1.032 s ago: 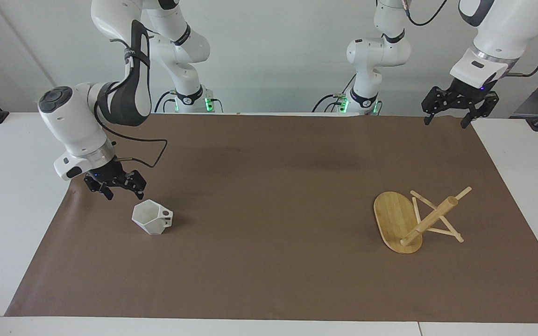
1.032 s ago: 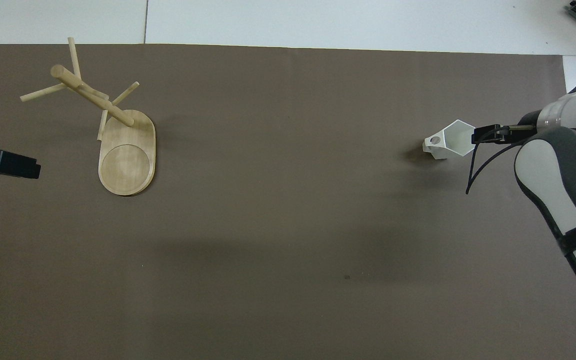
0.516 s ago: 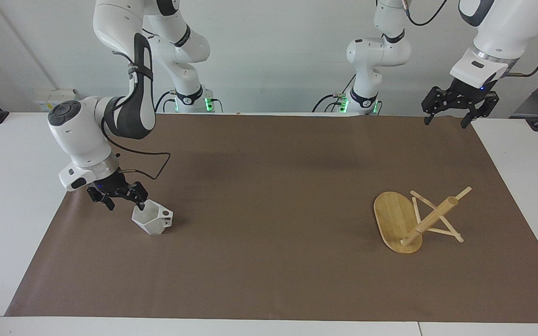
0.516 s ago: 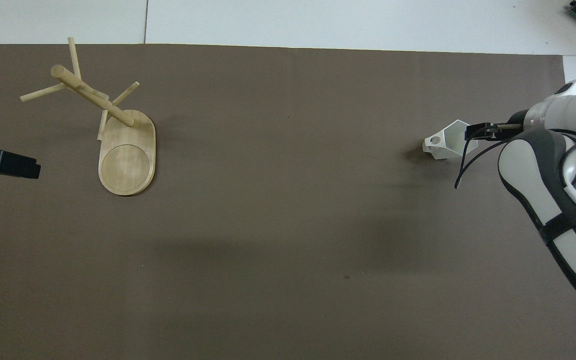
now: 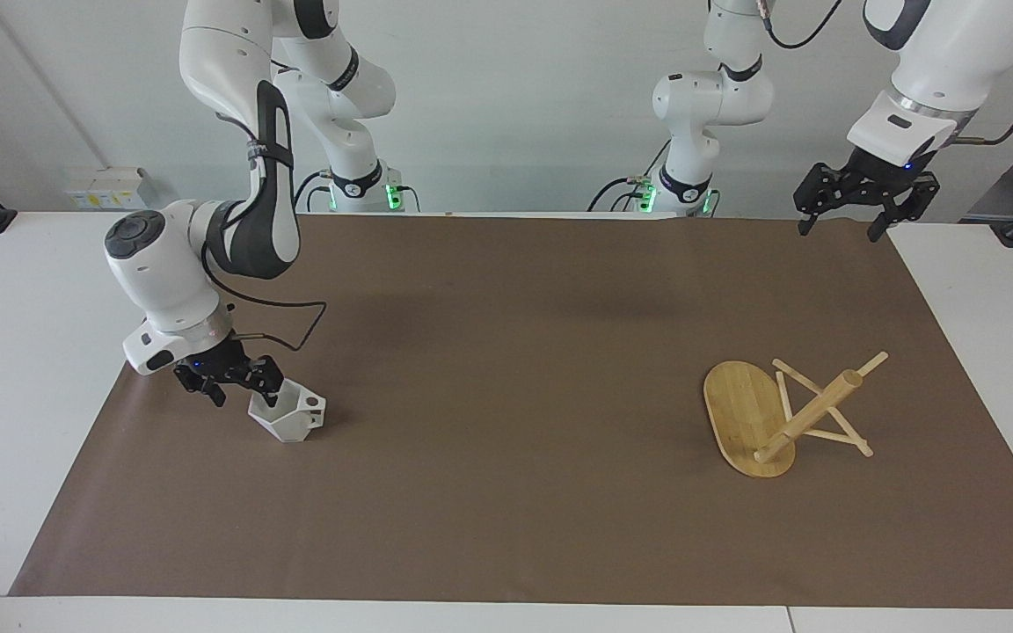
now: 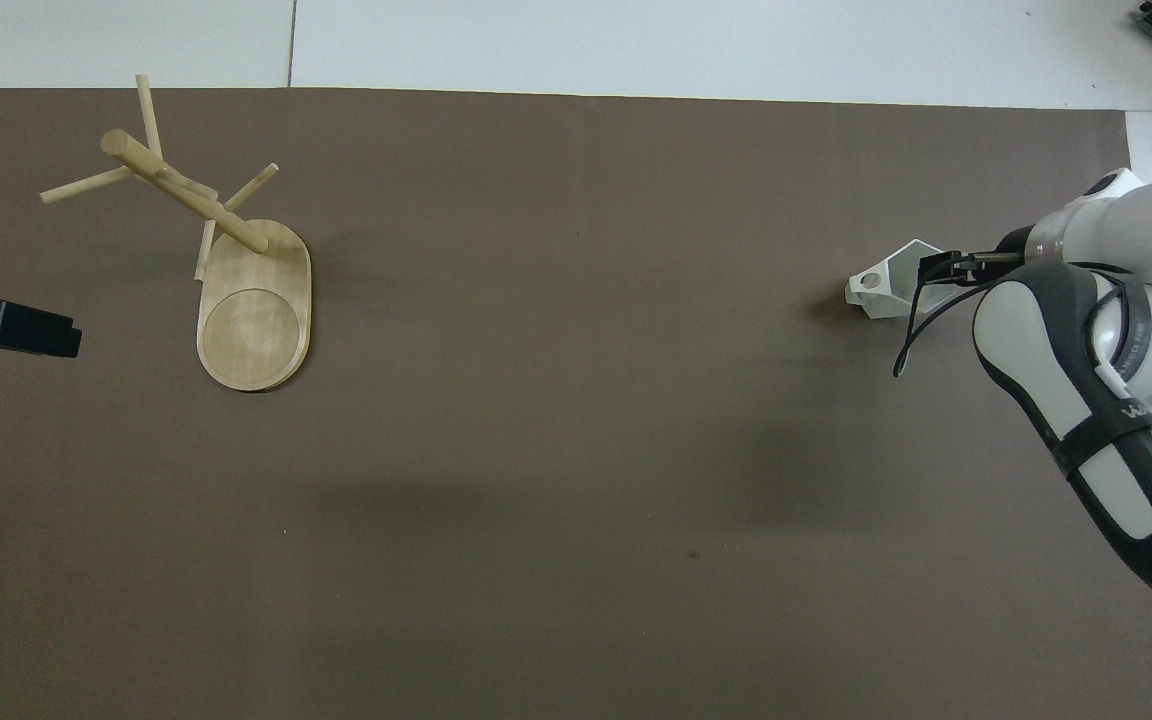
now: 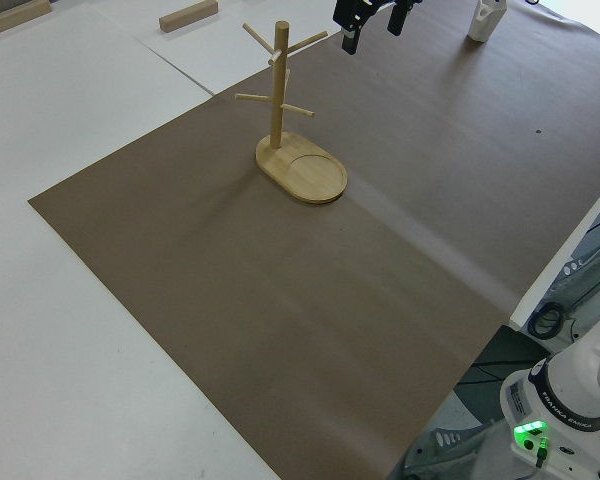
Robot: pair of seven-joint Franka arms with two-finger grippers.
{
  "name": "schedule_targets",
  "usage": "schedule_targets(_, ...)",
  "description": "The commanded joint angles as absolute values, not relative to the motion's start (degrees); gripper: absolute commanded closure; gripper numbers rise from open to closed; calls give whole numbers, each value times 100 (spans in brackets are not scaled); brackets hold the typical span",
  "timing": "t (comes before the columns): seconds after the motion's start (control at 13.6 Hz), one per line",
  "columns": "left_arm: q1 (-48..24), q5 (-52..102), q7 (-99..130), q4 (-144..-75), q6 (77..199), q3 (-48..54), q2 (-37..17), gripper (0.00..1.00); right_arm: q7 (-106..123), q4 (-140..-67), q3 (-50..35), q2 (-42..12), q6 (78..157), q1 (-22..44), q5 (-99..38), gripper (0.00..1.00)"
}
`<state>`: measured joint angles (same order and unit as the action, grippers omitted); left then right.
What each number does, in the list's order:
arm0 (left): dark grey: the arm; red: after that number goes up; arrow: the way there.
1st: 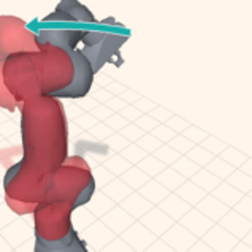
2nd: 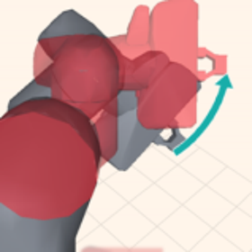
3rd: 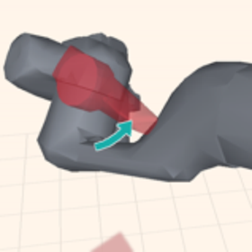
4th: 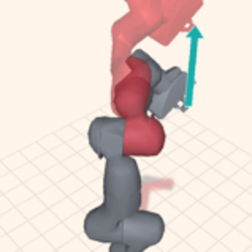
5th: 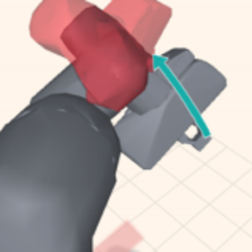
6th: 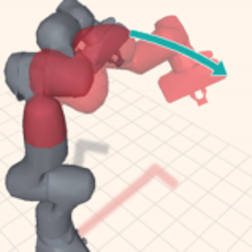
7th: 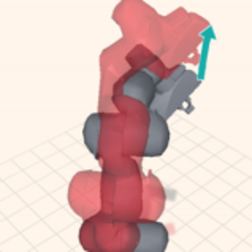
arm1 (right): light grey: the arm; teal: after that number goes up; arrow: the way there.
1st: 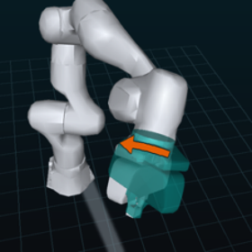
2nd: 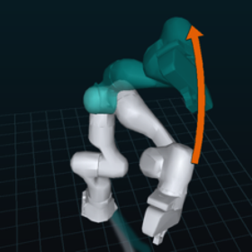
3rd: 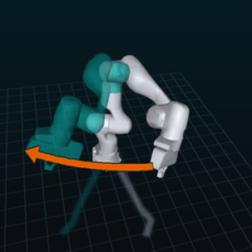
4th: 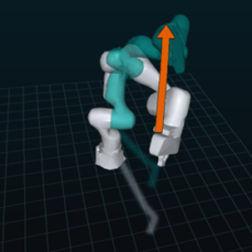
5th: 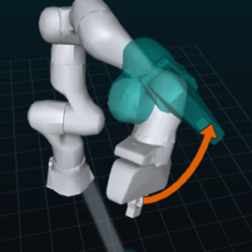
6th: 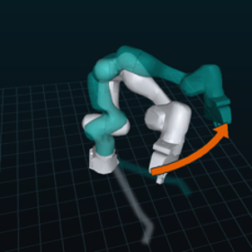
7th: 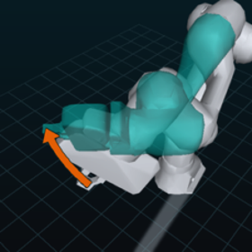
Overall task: Hang cup on rack
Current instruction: 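Reach the right gripper to the white cup and grasp its rim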
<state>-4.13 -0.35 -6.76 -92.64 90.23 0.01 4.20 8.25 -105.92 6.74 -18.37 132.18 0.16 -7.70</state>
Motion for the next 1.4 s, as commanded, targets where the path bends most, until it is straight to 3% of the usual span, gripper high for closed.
schedule_targets(0.0, -404, 35, -712, -9352, 9009, -26, 527, 0, 976, -10661, 650, -1828, 13359, 9, -896, 20)
schedule_targets(0.15, -404, 35, -712, -9352, 9009, -26, 527, 0, 984, -10661, 642, -1828, 13359, 17, -896, 33)
schedule_targets(0.44, -404, 35, -712, -9352, 9009, -26, 527, 0, 993, -10600, 642, -1837, 13280, 61, -888, 80)
schedule_targets(0.66, -404, 35, -712, -9352, 9009, -26, 527, 0, 1002, -10591, 642, -1837, 13263, 62, -888, 100)
schedule_targets(1.11, -404, 35, -677, -9360, 8974, -18, 527, 0, 984, -10565, 607, -1828, 13245, 62, -896, 100)
schedule_targets(1.33, -404, 35, -398, -9448, 8991, -26, 571, 0, 967, -10189, 448, -1784, 12546, 62, -1149, 100)
